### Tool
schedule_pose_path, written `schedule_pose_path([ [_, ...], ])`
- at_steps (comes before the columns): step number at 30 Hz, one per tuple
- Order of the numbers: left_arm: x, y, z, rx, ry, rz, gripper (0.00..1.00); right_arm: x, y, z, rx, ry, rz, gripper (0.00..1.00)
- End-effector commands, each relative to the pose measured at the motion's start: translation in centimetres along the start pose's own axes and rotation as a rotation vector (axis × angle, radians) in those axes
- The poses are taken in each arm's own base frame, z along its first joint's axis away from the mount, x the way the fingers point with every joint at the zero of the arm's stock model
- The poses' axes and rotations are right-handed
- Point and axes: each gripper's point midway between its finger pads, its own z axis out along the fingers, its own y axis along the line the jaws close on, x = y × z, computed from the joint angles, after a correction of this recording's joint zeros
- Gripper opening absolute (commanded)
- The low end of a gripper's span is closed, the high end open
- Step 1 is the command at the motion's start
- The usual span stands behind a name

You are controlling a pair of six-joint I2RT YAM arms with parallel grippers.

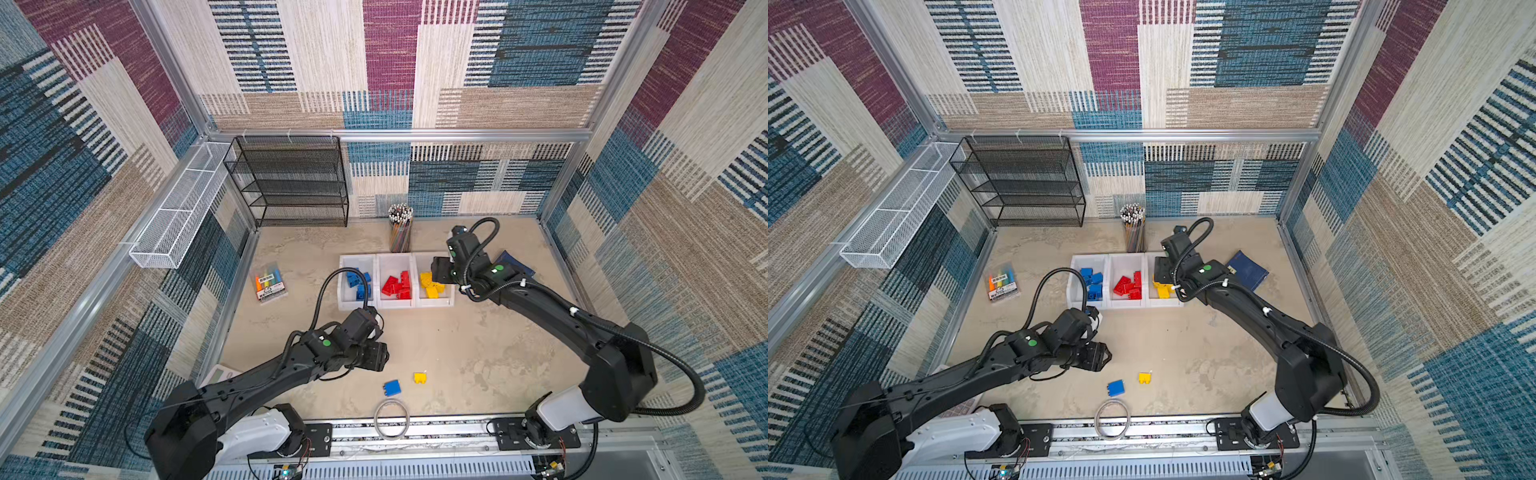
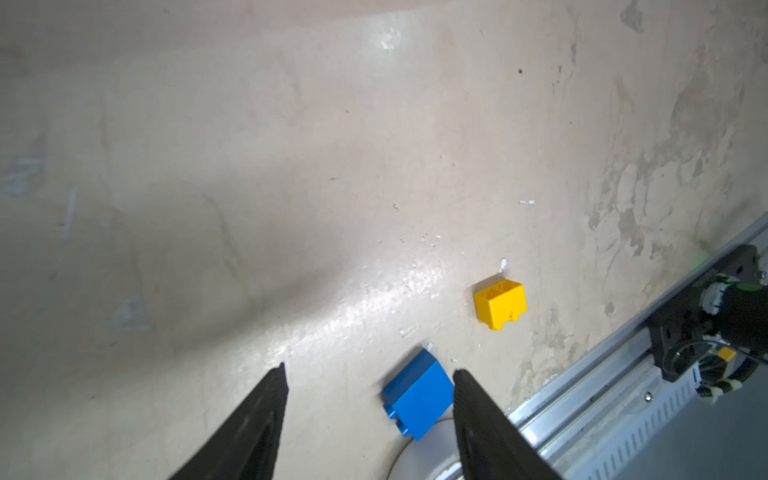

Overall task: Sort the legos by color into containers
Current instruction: 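Grasp the small yellow brick with the left gripper while the right gripper withdraws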

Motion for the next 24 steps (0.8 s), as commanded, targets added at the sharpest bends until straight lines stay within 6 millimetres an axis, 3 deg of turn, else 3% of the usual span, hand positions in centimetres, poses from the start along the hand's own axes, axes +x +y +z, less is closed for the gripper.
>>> schedule_pose_path([
  [1, -0.9, -3.0, 1.0, 0.063, 0.000, 0.061, 0.66, 0.4, -2.7, -1.1, 0.036, -0.036, 0.085, 0.77],
  [5, 0.1, -5.6, 2.7, 0.097, 0.076, 0.103, 0.66, 1.7, -4.8, -2.3, 0.057, -0.044, 0.124, 0.78],
  [12, 1.9, -8.5, 4.9, 0.137, 0.173, 0.122, 0.62, 3.2, -5.8, -2.8, 0.061, -0.030, 0.133, 0.78],
  [24, 3.6, -9.8, 6.9, 0.095, 0.294, 0.141, 0.59, 4.7, -6.6, -2.9, 0.051, -0.019, 0.134, 0.79],
])
